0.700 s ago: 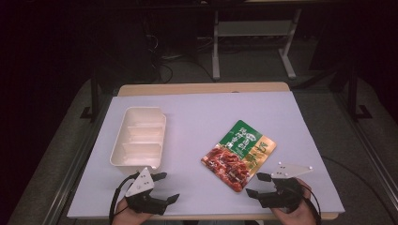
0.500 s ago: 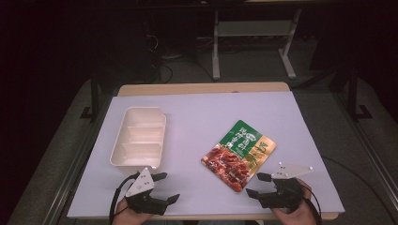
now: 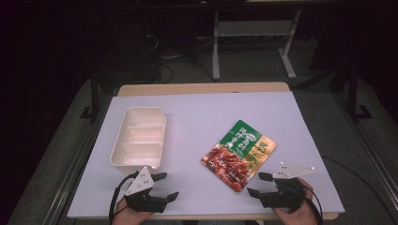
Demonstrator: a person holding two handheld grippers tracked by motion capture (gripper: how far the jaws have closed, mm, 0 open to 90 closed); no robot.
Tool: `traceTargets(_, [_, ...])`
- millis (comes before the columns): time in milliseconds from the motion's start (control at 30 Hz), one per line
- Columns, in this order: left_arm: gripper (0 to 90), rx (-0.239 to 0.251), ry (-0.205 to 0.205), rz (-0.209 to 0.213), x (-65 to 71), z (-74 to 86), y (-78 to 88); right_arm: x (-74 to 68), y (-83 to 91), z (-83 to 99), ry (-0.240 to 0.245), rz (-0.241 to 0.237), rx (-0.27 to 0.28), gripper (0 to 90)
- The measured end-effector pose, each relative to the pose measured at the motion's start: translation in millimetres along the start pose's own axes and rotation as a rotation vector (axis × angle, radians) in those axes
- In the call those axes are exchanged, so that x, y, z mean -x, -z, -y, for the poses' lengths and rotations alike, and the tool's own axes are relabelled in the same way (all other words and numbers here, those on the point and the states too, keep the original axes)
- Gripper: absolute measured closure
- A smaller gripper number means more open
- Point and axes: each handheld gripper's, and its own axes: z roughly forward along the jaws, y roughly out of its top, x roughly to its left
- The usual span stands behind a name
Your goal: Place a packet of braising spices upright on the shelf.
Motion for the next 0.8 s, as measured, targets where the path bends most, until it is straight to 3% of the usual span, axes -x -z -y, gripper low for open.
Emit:
traceTargets(267, [34.7,0.01,-0.006,0.017,3.8,-9.7,0.3,2.9,4.5,1.1,-0.007,0.017,0.011,29.9])
traceTargets(433, [47.8,0.002,-0.023,0.029,6.5,-19.2,-4.6,7.9,11.7,3.4,-0.024,0.041,0.035,31.7])
traceTargets(467, [51.2,-0.003,-0.038,0.031,6.6,-23.4,-7.7,9.2,12.9,3.7,-0.027,0.044,0.043,31.8])
traceTargets(633, [63.8,-0.017,-0.039,0.065,3.8,-36.4,-17.9,13.8,16.3,6.0,-0.039,0.052,0.046,31.9])
traceTargets(800, [72.6,-0.044,-0.068,0.087,2.2,-60.1,-36.9,16.1,18.6,7.7,-0.044,0.059,0.05,32.3])
